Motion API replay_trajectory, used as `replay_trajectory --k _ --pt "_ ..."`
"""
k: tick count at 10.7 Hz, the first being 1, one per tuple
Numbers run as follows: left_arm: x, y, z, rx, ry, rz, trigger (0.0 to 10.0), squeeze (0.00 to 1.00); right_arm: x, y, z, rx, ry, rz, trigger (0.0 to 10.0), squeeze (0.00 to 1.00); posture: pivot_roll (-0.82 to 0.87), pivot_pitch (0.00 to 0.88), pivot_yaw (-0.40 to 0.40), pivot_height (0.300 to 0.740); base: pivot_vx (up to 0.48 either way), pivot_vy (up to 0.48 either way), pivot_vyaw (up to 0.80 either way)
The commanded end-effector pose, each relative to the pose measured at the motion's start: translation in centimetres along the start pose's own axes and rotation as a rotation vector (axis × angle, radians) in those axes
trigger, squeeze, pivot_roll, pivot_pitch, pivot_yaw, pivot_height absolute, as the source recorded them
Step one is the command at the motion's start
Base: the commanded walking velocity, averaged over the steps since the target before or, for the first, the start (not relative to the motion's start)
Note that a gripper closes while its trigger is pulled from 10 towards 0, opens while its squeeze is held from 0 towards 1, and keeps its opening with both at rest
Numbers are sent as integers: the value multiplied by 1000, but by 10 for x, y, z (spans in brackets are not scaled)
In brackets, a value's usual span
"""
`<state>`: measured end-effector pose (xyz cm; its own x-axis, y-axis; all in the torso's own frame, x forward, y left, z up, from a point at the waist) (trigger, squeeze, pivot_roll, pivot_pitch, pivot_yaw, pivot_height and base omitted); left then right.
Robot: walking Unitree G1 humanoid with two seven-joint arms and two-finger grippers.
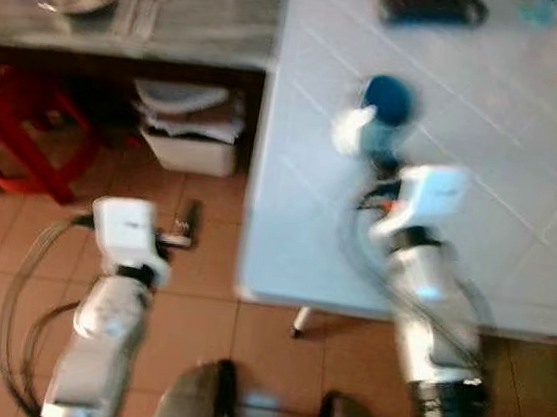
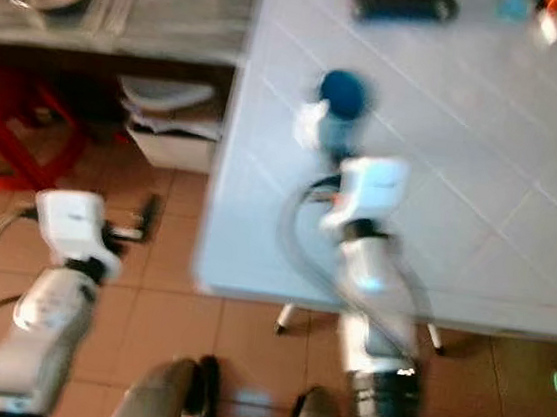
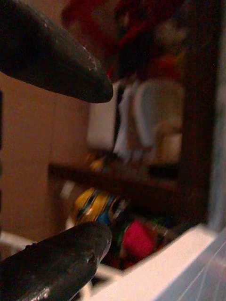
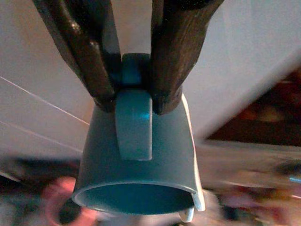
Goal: Setting the table
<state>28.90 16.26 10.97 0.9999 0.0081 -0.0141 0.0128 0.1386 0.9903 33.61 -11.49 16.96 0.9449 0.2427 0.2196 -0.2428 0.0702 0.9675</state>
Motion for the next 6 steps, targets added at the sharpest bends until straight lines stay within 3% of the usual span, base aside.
replay_trajectory --k 1,3,5,6 --pt "0 0 -1 4 13 12 10000 0 -2 9 7 -59 -3 36 10000 0 24 51 61 740 0 480 0" --pt "-1 -5 -1 -14 8 5 10000 0 -4 10 11 -85 -29 46 10000 0 12 29 71 740 0 478 0" --pt "9 2 6 -11 -16 50 10000 0 -5 8 18 -101 -63 30 10000 0 9 19 65 740 0 439 0" --pt "11 6 6 -6 -17 66 10000 0 -4 7 20 -91 -64 24 10000 0 8 17 66 740 326 352 0"
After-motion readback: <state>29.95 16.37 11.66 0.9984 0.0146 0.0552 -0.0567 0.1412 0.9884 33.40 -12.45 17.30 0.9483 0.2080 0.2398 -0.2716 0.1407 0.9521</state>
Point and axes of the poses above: a point about 5 cm out from each wrist's last joint towards the gripper, its own x axis pointing out of the wrist towards the gripper, its own y axis along the axis of the wrist's last joint, z = x × y, the point moved 3 cm from there along x, pointing out of the wrist towards the gripper, and after that the axes turned 3 degrees about -x, right-handed, at the moved point
